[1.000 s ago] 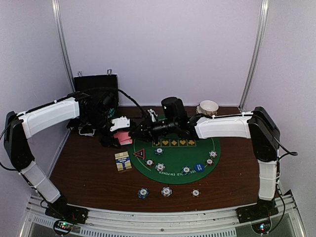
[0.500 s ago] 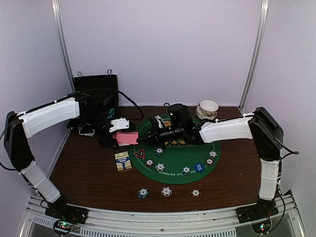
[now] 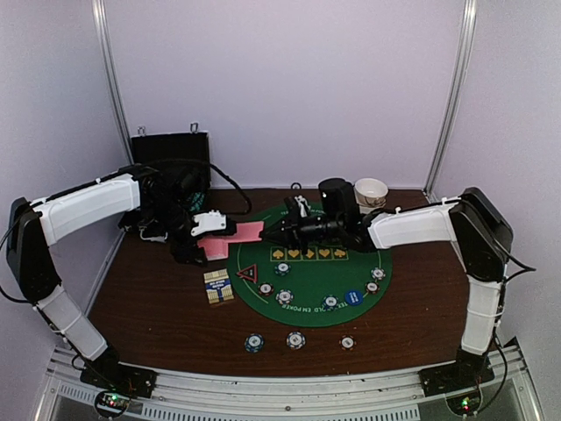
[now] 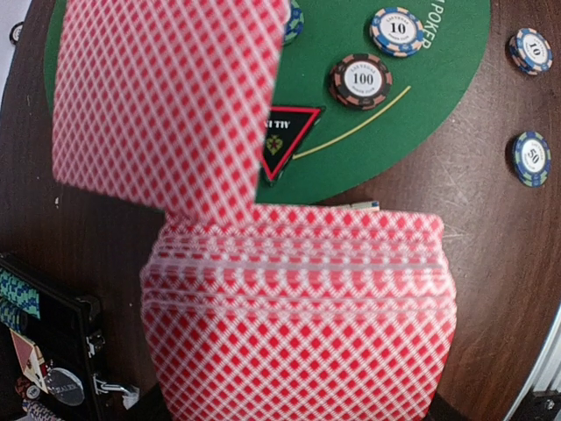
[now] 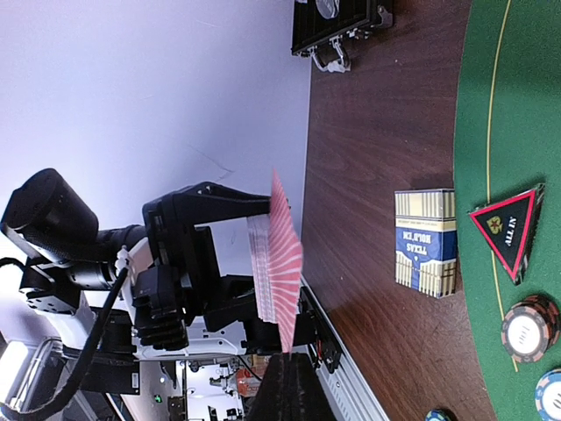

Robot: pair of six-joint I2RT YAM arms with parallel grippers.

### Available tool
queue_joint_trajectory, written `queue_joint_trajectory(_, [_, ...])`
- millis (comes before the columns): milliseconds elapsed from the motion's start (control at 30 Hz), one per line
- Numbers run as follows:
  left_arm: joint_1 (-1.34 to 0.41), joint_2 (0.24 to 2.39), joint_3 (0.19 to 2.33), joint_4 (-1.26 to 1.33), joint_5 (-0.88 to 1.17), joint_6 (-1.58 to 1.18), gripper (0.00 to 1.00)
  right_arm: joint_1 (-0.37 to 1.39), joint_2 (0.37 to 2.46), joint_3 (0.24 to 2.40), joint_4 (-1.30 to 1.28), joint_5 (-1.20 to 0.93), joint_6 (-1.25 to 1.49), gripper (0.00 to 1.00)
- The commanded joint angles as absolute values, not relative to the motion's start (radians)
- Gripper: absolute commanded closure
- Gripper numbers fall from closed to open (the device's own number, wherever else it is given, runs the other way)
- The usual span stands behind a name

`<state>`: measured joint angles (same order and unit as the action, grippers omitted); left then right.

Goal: Distribute texas hold em gaming equipment

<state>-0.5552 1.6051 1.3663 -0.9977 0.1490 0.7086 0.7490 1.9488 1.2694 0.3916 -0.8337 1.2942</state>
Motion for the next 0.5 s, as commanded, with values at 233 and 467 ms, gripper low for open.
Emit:
queue_joint_trajectory(233, [-0.528,1.540,1.328,-1.018,0.147,0.707,0.51,0.696,2.047,1.356,0.370,-0.868,1.263,1.00])
queue_joint_trajectory(467, [-0.528,1.517,1.318,-1.030,0.167,0.696,0.52,0.684,2.224,1.555,0.274,-0.867,1.218,1.00])
